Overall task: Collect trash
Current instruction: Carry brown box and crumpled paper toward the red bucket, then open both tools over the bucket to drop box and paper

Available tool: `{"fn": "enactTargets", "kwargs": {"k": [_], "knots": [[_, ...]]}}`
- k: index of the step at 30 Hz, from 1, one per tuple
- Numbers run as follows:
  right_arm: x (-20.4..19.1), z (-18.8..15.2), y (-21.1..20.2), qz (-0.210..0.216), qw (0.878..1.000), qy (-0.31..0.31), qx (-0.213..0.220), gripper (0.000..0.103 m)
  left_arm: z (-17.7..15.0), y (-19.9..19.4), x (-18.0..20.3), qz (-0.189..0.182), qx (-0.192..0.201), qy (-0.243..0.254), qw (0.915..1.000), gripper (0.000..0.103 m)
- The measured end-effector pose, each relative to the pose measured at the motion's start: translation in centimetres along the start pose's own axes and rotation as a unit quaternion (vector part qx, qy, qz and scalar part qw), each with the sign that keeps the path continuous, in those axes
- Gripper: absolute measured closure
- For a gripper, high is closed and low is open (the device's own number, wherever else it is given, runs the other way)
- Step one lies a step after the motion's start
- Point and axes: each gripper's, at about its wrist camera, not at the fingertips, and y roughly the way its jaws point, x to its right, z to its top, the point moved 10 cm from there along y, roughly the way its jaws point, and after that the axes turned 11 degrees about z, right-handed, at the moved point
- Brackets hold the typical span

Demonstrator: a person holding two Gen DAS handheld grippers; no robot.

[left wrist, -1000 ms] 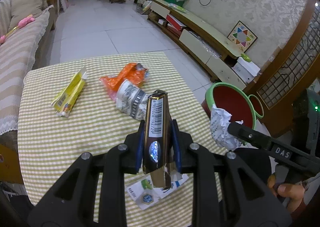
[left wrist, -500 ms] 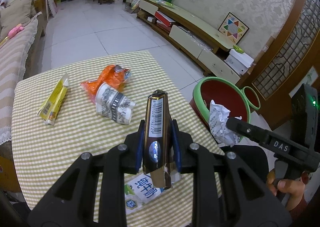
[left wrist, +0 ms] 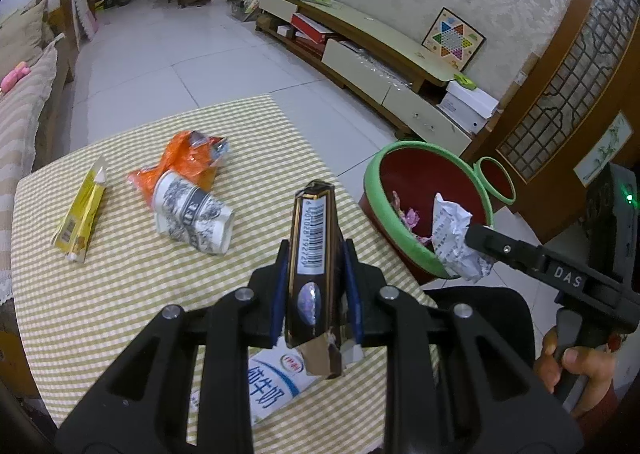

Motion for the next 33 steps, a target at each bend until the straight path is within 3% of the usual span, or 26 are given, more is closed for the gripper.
{"fn": "enactTargets", "kwargs": {"k": [13,26,33], "knots": [[4.5,3.7,-2.6,-0.029,0.999,0.009,0.036,0.05,2.4,2.2,5.1,-0.021,0.003,0.04,0.999,0.079],[9.7,8.4,-5.2,-0.061,0.994,0.022,0.084,0.05,4.0,6.0,13.9,-0.092,-0.013,0.09,0.9916,0.079],[11.1,9.1,-5.2,-0.072,0.994,0.022,0.085,0.05,4.0,7.9,16.5,-0.105,-0.024,0.109,0.9882,0.079]]}}
